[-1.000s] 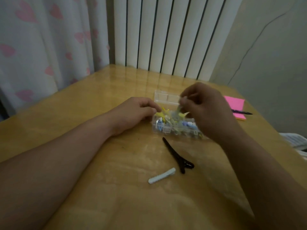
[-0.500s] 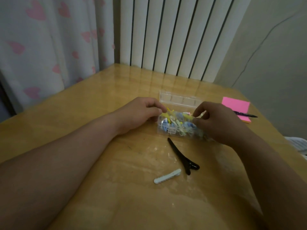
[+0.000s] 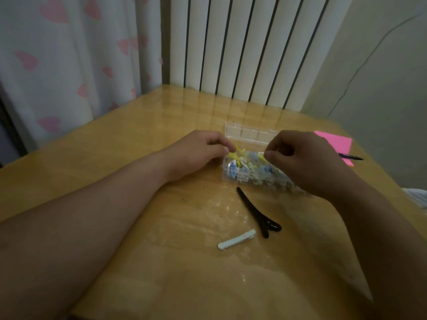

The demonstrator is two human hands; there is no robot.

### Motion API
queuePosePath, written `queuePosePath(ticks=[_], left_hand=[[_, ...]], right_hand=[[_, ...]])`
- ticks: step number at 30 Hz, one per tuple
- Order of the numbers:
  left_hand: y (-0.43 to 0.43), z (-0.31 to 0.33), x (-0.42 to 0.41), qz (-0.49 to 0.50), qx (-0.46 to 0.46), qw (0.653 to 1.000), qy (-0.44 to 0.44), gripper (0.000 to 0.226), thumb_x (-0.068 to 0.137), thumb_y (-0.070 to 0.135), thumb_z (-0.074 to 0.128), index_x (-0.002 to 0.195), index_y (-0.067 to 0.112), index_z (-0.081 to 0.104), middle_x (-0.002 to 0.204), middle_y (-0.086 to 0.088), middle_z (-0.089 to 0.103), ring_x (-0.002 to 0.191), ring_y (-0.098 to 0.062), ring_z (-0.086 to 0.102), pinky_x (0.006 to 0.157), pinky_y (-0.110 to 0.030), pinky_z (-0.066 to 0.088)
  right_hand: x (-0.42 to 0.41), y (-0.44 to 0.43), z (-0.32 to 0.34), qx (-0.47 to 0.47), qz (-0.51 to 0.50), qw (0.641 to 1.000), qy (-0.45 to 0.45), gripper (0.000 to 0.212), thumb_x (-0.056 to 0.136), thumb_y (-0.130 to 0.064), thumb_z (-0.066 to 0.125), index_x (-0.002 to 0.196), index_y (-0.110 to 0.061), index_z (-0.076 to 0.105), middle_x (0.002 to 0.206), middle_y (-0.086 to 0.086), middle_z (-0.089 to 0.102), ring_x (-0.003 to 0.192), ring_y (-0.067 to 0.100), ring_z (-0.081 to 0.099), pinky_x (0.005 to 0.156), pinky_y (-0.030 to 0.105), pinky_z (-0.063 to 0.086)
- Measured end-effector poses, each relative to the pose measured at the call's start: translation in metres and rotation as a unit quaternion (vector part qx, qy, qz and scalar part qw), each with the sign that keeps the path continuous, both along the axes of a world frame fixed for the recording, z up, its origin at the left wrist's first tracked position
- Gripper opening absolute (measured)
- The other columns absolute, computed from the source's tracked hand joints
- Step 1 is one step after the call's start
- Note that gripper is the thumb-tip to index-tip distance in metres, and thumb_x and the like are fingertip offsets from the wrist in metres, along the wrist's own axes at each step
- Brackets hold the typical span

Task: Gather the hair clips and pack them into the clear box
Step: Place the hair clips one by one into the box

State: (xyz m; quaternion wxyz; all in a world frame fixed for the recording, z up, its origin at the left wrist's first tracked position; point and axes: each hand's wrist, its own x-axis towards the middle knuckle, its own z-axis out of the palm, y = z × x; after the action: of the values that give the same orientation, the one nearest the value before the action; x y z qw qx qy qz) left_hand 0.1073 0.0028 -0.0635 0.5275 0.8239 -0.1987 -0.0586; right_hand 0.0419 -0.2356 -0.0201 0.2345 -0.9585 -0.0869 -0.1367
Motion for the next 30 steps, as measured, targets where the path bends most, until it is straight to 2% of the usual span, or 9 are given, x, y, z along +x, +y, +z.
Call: queuePosePath(ticks=[3,5,9,11,17,21,24,27,30], left_hand=[[0.000,0.000,0.000,0.002,-0.004,1.000,-0.002,0.019,0.103,0.021,0.063,0.108,0.028,0.080,0.109,-0.003,0.078,0.095,-0.011,0.070,0.087,-0.024,0.054],[0.000,0.000,-0.001,0.000,-0.007,1.000,-0.005,0.019,0.103,0.021,0.063,0.108,0.026,0.080,0.108,-0.008,0.077,0.090,-0.008,0.067,0.087,-0.024,0.054],[-0.001,0.000,-0.001,0.002,0.005,1.000,-0.011,0.020,0.103,0.021,0.062,0.110,0.026,0.080,0.110,-0.007,0.076,0.088,-0.005,0.066,0.086,-0.022,0.054],[-0.001,0.001,-0.001,0.001,0.011,1.000,-0.012,0.020,0.103,0.022,0.062,0.110,0.028,0.080,0.113,-0.004,0.076,0.092,-0.006,0.067,0.086,-0.021,0.055],[-0.001,-0.001,0.001,-0.001,0.007,1.000,-0.015,0.020,0.103,0.020,0.062,0.110,0.027,0.080,0.109,-0.006,0.077,0.085,-0.002,0.066,0.079,-0.014,0.054],[-0.001,-0.001,0.002,-0.003,-0.001,1.000,-0.011,0.019,0.102,0.020,0.063,0.106,0.027,0.080,0.107,-0.008,0.077,0.096,-0.017,0.071,0.092,-0.031,0.055],[-0.003,-0.002,0.002,0.004,-0.006,1.000,-0.010,0.018,0.102,0.019,0.064,0.106,0.026,0.080,0.108,-0.007,0.078,0.100,-0.020,0.072,0.093,-0.031,0.056],[-0.003,-0.003,0.004,0.006,-0.012,1.000,-0.015,0.016,0.100,0.020,0.067,0.108,0.027,0.079,0.105,-0.004,0.077,0.091,-0.009,0.070,0.091,-0.029,0.057],[-0.001,-0.004,0.005,0.003,-0.018,1.000,-0.012,0.015,0.100,0.025,0.069,0.114,0.029,0.073,0.095,-0.004,0.074,0.090,-0.012,0.070,0.090,-0.033,0.057]], right_hand=[[-0.016,0.016,0.015,0.015,0.119,0.989,0.090,0.002,0.092,-0.034,0.073,0.092,-0.036,0.072,0.088,-0.014,0.072,0.083,0.000,0.068,0.072,0.022,0.053],[-0.027,0.026,0.022,-0.037,0.178,0.968,0.173,0.005,0.088,-0.039,0.075,0.092,-0.037,0.073,0.092,-0.019,0.071,0.085,-0.001,0.066,0.075,0.023,0.053],[-0.041,0.041,0.022,-0.154,0.237,0.909,0.306,0.017,0.085,-0.046,0.081,0.098,-0.041,0.072,0.093,-0.019,0.070,0.083,-0.001,0.065,0.068,0.019,0.053],[-0.041,0.045,0.017,-0.180,0.246,0.895,0.326,0.017,0.087,-0.042,0.082,0.099,-0.038,0.071,0.092,-0.017,0.070,0.082,-0.003,0.065,0.064,0.013,0.051],[-0.040,0.046,0.014,-0.190,0.245,0.908,0.280,0.004,0.097,-0.037,0.070,0.098,-0.033,0.072,0.089,-0.012,0.072,0.081,0.001,0.067,0.067,0.018,0.055],[-0.028,0.035,0.018,-0.007,0.181,0.973,0.143,0.007,0.098,-0.032,0.066,0.093,-0.033,0.072,0.087,-0.014,0.070,0.078,0.003,0.067,0.068,0.020,0.055],[-0.011,0.024,0.009,0.140,0.060,0.987,0.041,0.004,0.097,-0.031,0.070,0.094,-0.030,0.074,0.085,-0.010,0.074,0.078,0.001,0.069,0.071,0.025,0.056],[0.001,0.026,-0.008,0.172,-0.022,0.985,0.022,0.006,0.096,-0.030,0.073,0.095,-0.025,0.076,0.087,-0.007,0.075,0.079,0.006,0.070,0.074,0.032,0.062],[0.007,0.035,-0.018,0.143,-0.039,0.988,0.039,0.006,0.095,-0.029,0.074,0.098,-0.023,0.076,0.093,-0.006,0.073,0.088,0.010,0.069,0.074,0.033,0.062]])
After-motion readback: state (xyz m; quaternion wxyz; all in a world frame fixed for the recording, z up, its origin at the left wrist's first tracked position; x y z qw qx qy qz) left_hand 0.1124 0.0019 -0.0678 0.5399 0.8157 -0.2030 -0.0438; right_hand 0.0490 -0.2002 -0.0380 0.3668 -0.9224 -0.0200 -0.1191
